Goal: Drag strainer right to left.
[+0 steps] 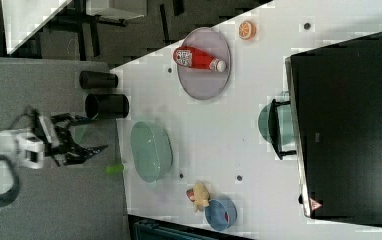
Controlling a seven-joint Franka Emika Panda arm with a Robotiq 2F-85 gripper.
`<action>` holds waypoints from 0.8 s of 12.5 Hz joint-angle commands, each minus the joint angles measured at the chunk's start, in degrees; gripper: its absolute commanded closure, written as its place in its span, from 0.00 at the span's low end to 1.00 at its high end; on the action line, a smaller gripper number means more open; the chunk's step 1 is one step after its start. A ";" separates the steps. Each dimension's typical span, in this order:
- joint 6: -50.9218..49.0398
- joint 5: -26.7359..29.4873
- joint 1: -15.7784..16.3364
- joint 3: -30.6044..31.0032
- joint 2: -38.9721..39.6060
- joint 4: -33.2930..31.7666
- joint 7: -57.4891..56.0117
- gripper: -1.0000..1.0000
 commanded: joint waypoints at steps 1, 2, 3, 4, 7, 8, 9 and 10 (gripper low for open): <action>-6.59 -5.38 -4.21 -8.77 -3.03 -0.93 -26.36 0.00; -7.60 -7.25 -4.40 -11.17 -4.91 -0.95 -31.47 0.00; -7.91 -9.08 -4.57 -13.25 -6.36 -1.03 -35.53 0.00; -7.90 -10.70 -4.66 -14.93 -7.19 -1.06 -38.11 0.00; -7.78 -11.46 -4.66 -16.32 -7.37 -1.11 -39.22 0.00; -7.69 -11.45 -4.66 -16.27 -7.27 -1.10 -39.22 0.00; -7.69 -11.45 -4.63 -16.22 -7.20 -1.11 -39.22 0.00; -7.69 -11.45 -4.63 -16.24 -7.10 -1.10 -39.22 0.00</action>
